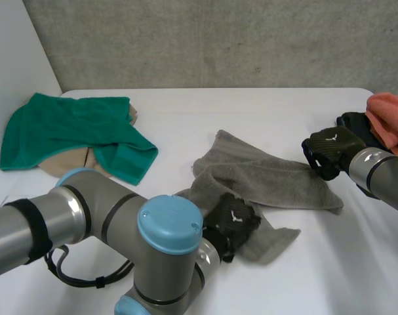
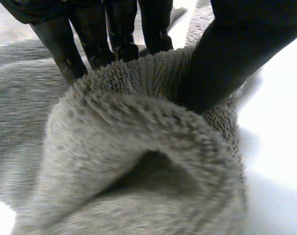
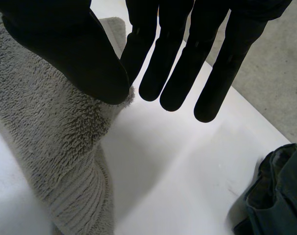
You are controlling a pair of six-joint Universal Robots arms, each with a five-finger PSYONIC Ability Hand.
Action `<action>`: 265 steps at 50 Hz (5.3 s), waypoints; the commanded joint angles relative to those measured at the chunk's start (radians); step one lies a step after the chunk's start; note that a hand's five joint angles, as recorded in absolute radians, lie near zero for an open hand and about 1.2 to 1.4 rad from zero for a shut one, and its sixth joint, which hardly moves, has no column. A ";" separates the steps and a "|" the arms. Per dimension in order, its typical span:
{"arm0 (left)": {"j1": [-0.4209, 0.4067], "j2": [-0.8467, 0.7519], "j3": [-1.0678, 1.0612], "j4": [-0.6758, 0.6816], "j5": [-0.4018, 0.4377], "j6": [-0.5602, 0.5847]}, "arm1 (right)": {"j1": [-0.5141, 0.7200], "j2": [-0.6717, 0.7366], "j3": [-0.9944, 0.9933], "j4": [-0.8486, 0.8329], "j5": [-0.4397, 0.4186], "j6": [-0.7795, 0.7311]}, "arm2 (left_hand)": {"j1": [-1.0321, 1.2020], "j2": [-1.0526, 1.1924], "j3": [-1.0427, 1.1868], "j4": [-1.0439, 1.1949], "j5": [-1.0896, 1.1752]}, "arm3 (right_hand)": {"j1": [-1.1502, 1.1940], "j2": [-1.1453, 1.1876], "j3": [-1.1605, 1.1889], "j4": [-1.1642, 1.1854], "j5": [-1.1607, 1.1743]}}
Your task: Fold the laundry.
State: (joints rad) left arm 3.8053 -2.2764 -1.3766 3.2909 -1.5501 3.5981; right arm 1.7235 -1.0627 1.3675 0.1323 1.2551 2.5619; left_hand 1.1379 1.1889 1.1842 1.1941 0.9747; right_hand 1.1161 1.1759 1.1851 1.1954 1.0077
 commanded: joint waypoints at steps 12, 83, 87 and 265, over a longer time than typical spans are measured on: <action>0.262 0.549 -0.266 0.087 -0.078 0.004 | -0.084 -0.293 -0.028 0.179 0.014 -0.199 | 0.258 0.207 0.212 0.202 0.247 | 0.280 0.220 0.211 0.201 0.214; 0.252 -0.054 0.168 0.013 -0.157 0.111 | 0.079 -0.148 0.555 -0.493 0.127 -0.215 | 0.258 0.207 0.212 0.202 0.247 | 0.280 0.220 0.211 0.201 0.214; 0.251 0.066 0.125 0.018 -0.169 0.093 | 0.074 -0.190 0.515 -0.488 0.164 -0.218 | 0.258 0.207 0.212 0.202 0.247 | 0.280 0.220 0.211 0.201 0.214; 0.435 0.393 -0.015 0.098 -0.042 -0.052 | -0.068 0.037 0.205 -0.197 0.271 0.633 | 0.258 0.207 0.212 0.202 0.247 | 0.280 0.220 0.211 0.201 0.214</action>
State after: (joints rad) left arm 4.2323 -1.9104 -1.3911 3.3907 -1.5652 3.5473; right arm 1.6605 -1.0235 1.5953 -0.0348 1.4988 3.2034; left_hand 1.1515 1.1968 1.1916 1.1976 0.9786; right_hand 0.9935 1.0496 1.0372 1.0233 0.8456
